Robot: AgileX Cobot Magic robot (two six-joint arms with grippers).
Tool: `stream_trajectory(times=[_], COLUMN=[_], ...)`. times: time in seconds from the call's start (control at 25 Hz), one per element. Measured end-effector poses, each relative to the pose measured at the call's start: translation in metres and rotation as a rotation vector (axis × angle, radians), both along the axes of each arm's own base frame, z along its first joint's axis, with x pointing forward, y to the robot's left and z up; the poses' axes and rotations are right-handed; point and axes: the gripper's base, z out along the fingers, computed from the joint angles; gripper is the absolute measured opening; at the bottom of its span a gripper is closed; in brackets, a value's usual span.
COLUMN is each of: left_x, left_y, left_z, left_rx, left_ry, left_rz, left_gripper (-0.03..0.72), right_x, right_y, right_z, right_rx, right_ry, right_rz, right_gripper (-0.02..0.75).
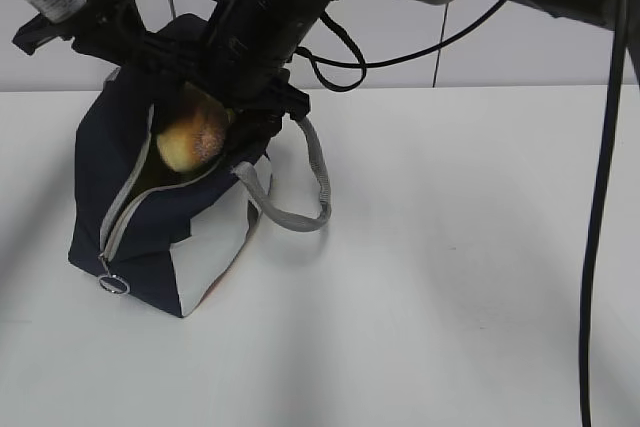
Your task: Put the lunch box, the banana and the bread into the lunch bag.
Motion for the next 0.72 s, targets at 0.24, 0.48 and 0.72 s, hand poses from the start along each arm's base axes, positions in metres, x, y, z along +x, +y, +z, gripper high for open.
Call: stream_trajectory(times=[0.24,0.48,0.72], left_x=[0.0,0.0,0.0], left_y=[0.0,0.0,0.0], left_z=[0.0,0.0,0.0], left_rx=[-0.001,-0.004,-0.004], left_ry=[0.0,0.001,0.001], left_rz=[0.0,0.0,0.0], left_gripper=[-0.003,-0.003,-0.003], right_x=[0.001,-0.002,-0.002], right_y=[-0.002,-0.006,-0.014], right_z=[-0.001,0.009,0.043], right_rx=[-0.046,-0.106,-0.176], right_ry=[-0.04,-0.035,-0.116], right_rz=[0.024,0.087,0.115], right_gripper=[0.615,0.594,0.553])
